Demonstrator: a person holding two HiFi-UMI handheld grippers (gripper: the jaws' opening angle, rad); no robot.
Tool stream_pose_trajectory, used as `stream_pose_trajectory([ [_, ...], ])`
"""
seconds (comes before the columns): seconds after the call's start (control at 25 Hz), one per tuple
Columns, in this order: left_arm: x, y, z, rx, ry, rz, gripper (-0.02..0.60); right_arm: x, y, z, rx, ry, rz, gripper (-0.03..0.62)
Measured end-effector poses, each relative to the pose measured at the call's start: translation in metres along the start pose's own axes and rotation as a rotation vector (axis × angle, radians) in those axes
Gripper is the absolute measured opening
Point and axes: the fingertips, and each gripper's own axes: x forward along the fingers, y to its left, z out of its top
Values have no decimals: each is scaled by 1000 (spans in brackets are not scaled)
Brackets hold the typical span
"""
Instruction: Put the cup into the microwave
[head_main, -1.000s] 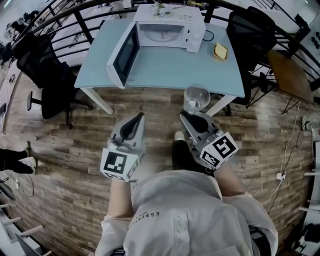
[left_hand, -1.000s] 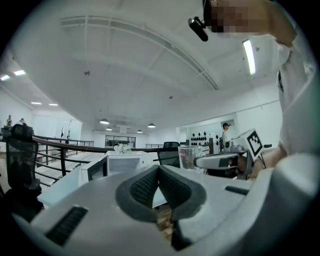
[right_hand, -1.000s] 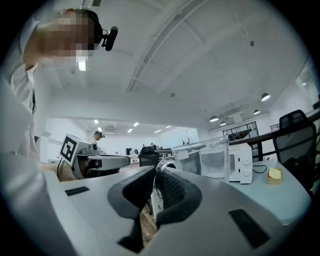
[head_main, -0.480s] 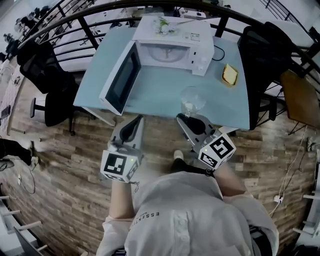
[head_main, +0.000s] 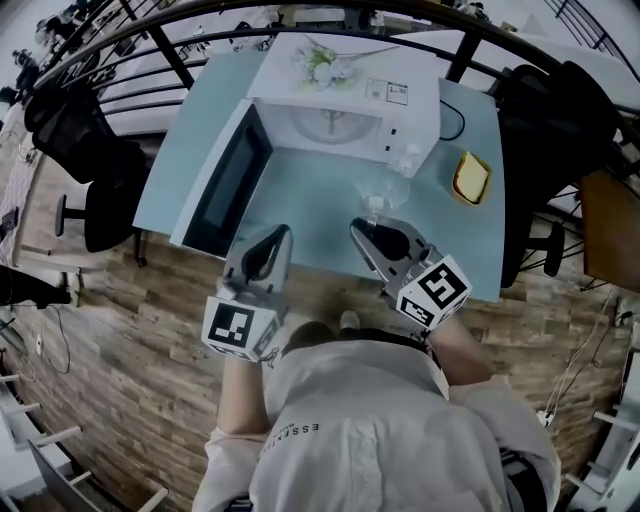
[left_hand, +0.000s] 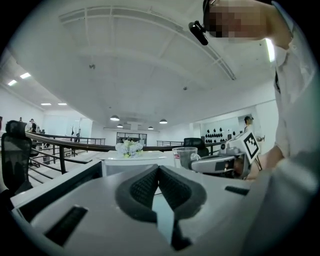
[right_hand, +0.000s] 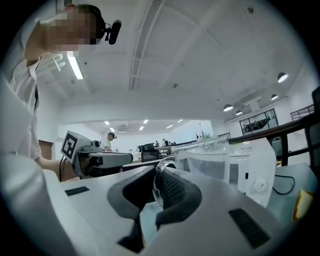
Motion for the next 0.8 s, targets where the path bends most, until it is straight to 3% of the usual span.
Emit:
stream_pose_trajectory([
  [0.4, 66, 46, -23, -70, 30, -50, 2, 53, -55, -16, 45, 21, 20, 32],
  [0.64, 106, 74, -34, -48, 15, -106, 2, 93, -90, -42, 74, 38, 24, 32],
  [0.8, 124, 72, -46, -59, 63, -132, 2, 111, -111, -63, 90, 71, 26, 34],
])
